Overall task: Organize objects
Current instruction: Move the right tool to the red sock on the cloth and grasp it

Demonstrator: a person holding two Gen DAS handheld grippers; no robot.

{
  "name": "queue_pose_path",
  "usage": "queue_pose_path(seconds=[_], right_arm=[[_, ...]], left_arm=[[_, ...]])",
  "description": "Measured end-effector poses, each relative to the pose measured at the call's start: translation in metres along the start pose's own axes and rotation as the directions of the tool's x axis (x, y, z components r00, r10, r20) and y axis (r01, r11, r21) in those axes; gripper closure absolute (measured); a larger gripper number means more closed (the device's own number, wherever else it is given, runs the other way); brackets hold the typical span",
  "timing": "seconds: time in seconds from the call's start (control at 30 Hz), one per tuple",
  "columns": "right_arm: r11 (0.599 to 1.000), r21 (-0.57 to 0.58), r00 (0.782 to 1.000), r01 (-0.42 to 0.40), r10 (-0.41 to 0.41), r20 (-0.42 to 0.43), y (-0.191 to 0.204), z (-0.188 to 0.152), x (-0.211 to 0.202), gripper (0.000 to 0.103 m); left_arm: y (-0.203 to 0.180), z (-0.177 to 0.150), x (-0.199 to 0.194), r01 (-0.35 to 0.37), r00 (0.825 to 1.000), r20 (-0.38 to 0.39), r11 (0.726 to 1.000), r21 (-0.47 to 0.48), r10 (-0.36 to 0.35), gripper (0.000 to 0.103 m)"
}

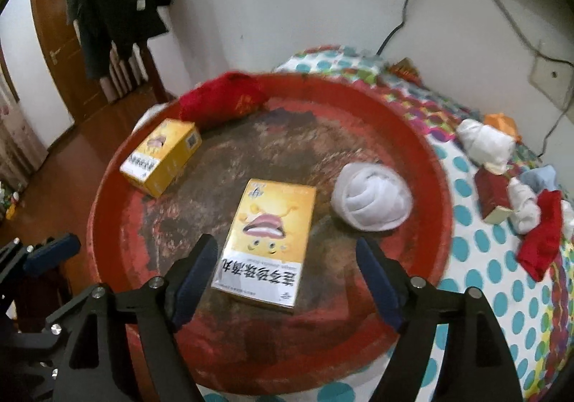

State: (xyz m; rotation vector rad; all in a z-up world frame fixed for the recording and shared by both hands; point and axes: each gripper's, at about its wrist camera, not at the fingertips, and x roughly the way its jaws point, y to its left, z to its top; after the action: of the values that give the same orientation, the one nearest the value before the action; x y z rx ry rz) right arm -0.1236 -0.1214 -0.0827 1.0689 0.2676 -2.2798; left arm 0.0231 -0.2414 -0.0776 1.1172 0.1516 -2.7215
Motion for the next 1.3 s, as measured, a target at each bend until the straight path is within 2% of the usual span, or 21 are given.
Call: queue_pose_path(seconds=[0.13,0.3,0.43,0.53,0.63,0.77,1.1,1.17,1.3], right_arm=[[0.998,0.065,0.999,0.02,-0.022,0.031,-0.027,-0.003,-0.017,0.025],[0.987,0.118,0.993,0.111,-0.113,0.014,-0.075,-0.012,-0.03,0.024],[0.964,0.185,0.98,0.193,-0.198,0.005,-0.12,-0.024,-0.041,0.024],[0.93,0.278,0.969,0.239,-0.247,-0.007,-0.16,-0.029,-0.046,0.024],[0.881,0.379,0.953,0.284,-0.302,-0.012,-0.201,-0.033,-0.052,0.024],[0.83,0.46,0.937,0.316,-0.349,-0.014,-0.237,-0.037,-0.052,0.024],[0.769,0.575,0.942,0.28,-0.336,-0.01,-0.283,-0.022,-0.019,0.026],[0.758,0.597,0.949,0.263,-0.316,-0.018,-0.292,-0.02,-0.009,0.027],[0.762,0.594,0.952,0.258,-0.304,-0.023,-0.298,-0.022,0.005,0.034]], left_arm=[[-0.004,-0.001,0.0,-0.008,1.0,0.002,1.0,0.019,0.008,0.046],[-0.007,-0.002,0.001,0.001,1.0,-0.008,1.0,0.028,-0.001,0.046],[-0.011,-0.003,0.002,-0.01,1.0,-0.011,0.999,0.051,0.01,0.046],[-0.014,-0.005,0.003,-0.011,1.0,-0.019,0.998,0.057,0.012,0.046],[-0.018,-0.006,0.002,-0.016,1.0,-0.013,0.997,0.072,0.017,0.046],[-0.02,-0.006,0.002,-0.045,0.999,0.002,0.993,0.11,0.045,0.046],[-0.021,-0.007,0.004,-0.053,0.999,0.014,0.991,0.119,0.051,0.046],[-0.022,-0.007,0.004,-0.058,0.998,0.018,0.991,0.124,0.056,0.046],[-0.022,-0.007,0.004,-0.059,0.998,0.014,0.99,0.129,0.058,0.046]])
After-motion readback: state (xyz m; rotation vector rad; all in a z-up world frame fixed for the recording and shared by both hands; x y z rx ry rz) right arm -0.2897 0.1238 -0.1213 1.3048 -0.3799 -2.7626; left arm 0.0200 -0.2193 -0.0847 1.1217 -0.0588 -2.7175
